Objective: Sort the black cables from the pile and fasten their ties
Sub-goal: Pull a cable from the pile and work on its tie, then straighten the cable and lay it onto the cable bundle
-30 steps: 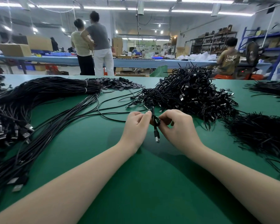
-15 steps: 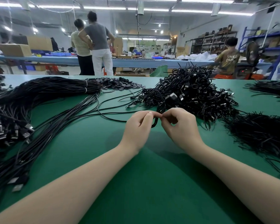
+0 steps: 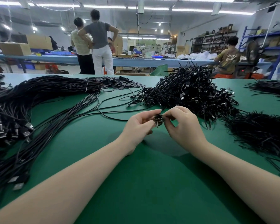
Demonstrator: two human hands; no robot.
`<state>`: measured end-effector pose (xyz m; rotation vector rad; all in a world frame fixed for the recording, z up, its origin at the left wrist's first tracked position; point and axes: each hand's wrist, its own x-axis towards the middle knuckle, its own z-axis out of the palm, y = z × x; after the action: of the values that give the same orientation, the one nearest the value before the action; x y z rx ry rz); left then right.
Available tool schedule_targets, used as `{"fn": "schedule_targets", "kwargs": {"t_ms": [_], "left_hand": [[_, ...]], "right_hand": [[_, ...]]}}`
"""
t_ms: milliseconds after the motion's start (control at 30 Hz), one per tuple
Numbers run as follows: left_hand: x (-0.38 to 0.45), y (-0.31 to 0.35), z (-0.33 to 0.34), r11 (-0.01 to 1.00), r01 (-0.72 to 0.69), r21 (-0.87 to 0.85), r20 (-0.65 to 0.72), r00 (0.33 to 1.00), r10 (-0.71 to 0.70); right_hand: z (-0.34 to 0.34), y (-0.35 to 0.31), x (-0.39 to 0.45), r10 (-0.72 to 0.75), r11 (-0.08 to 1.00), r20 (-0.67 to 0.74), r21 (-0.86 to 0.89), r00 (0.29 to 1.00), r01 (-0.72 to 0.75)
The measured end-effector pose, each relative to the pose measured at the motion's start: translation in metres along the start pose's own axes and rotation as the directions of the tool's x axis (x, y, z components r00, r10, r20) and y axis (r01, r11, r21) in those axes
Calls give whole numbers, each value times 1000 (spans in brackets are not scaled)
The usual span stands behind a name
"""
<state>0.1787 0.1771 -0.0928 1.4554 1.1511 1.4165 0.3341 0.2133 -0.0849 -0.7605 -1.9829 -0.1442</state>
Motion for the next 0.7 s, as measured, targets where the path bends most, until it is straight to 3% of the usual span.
{"fn": "schedule_targets", "kwargs": {"t_ms": [100,167,300,400,467,533,633,700], "left_hand": [[1,-5,-2,916,-252,314,-15,963,270],[1,-6,-1,878,-317,360,-31,936,350],[4,-3,2,930,-178,320,-198,948,249],[8,2,1,997,-18,72,-124,992,27],[7,8,-1,981,152,-122,-65,985,-161],[5,12,-4,941,276,-196,0,960,-281],[3,11,-5,930,285,-232,12,957,-290],[1,8,0,985,150,-88,-123,979,-160]], "right_hand": [[-2,1,1,21,999,-16,40,1000,-20],[-1,-1,1,-4,999,-27,43,1000,5],[0,-8,2,-79,997,-68,5,995,80],[-2,-7,3,-235,969,-74,-90,969,229],[-2,-6,3,-350,924,-44,-183,936,337],[-1,-6,2,-405,892,-30,-233,914,388],[3,-9,0,-348,922,-55,-200,936,331],[3,-10,-2,-270,957,-68,-128,960,260]]}}
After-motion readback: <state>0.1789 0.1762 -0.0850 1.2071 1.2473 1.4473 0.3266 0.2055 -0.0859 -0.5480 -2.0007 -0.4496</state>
